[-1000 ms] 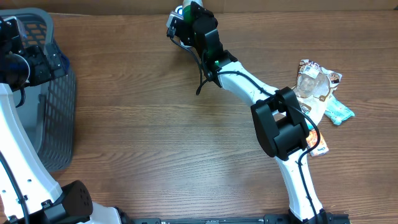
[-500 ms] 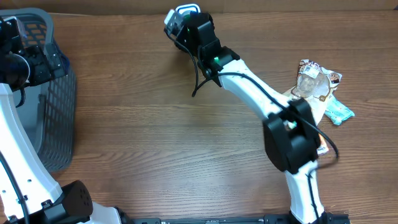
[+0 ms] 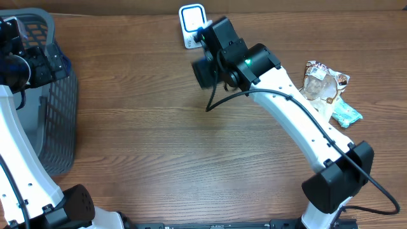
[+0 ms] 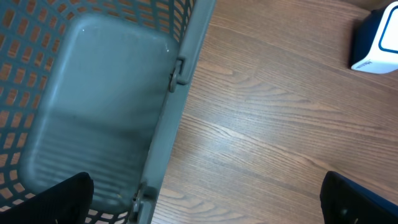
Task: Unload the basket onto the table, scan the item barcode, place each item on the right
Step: 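Carry the jar right and set it down by the pile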
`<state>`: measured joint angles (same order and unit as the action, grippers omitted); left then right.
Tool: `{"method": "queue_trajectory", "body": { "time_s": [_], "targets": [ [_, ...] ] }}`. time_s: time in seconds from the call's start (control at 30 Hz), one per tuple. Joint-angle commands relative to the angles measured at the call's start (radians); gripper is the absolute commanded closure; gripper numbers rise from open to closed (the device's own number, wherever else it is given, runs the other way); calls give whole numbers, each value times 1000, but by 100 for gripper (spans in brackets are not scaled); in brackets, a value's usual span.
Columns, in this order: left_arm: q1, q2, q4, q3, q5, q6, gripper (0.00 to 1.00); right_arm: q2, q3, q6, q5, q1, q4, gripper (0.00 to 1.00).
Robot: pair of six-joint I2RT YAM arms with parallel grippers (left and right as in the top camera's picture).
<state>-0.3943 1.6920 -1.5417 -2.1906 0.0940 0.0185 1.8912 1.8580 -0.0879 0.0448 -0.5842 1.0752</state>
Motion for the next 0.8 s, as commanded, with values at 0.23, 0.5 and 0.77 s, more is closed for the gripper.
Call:
{"method": "queue_trajectory", "body": {
  "time_s": [0.23, 0.5, 0.77],
  "targets": [
    [2, 5, 2, -3, 3, -19, 0, 4, -243, -153, -40, 109, 85, 56],
    [2, 5, 2, -3, 3, -19, 1, 4, -377, -201, -47, 295, 16, 57],
    [2, 5, 2, -3, 3, -19, 1, 5, -380, -201, -47, 446, 11, 56]
  ]
}}
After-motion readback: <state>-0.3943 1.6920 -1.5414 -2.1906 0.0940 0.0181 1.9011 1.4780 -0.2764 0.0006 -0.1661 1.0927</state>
